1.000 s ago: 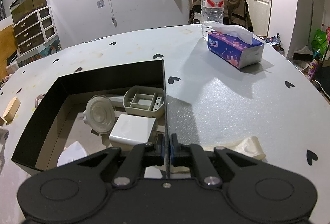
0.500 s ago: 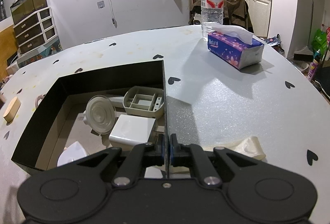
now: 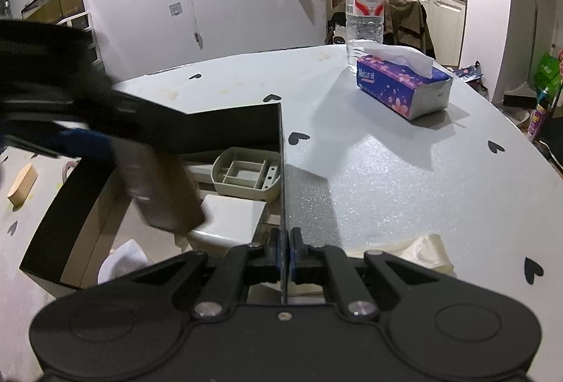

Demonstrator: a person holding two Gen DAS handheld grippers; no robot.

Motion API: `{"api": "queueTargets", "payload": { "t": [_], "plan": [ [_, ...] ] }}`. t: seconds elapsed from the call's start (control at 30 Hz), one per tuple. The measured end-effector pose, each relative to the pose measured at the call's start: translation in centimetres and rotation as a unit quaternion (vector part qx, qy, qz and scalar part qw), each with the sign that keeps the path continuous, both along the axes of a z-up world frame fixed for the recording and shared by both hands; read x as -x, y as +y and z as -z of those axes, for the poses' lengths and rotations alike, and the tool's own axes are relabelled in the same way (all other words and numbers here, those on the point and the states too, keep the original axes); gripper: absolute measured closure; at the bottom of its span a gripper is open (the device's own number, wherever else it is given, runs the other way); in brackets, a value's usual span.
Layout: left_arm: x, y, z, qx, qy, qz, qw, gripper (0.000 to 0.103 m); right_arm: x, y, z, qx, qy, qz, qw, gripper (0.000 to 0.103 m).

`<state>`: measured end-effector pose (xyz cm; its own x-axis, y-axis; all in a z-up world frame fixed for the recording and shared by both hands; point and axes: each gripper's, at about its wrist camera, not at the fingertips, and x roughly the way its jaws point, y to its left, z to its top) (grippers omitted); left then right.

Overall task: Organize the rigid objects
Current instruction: 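Carry the wooden block into the black box and open the left gripper, then move the left gripper to the light wooden piece and grasp it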

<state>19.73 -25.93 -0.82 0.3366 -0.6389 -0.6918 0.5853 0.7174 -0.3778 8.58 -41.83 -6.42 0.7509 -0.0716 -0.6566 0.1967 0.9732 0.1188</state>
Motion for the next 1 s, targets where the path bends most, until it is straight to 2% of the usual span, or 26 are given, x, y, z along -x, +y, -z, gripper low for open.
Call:
{"api": "queueTargets", "payload": {
  "t": [0.23, 0.37, 0.43, 0.77, 1.0],
  "plan": [
    [-2.3, -3.8, 1.6, -0.037, 0.022, -0.025, 0.9988, 0.027, 0.1, -0.1, 0.0, -0.002, -0.002, -0.004, 1.000, 0.097],
    [-4.2, -4.4, 2.2, -0.030, 0.051, -0.068, 0.9960, 0.025, 0.1, -0.2, 0.0, -0.004, -0.002, -0.005, 1.000, 0.097],
    [-4.8, -4.5, 2.3, -0.023, 0.061, -0.077, 0.9949, 0.010, 0.1, -0.2, 0.0, -0.005, -0.002, -0.005, 1.000, 0.097],
    [-3.7, -3.5, 1.7, -0.005, 0.068, -0.045, 0.9967, 0.004, 0.0, -0.1, 0.1, -0.003, -0.001, 0.000, 1.000, 0.097],
    [-2.1, -2.6, 0.2, -0.002, 0.046, -0.029, 0.9985, 0.003, 0.2, -0.1, 0.0, -0.004, -0.002, 0.003, 1.000, 0.098]
  ]
}}
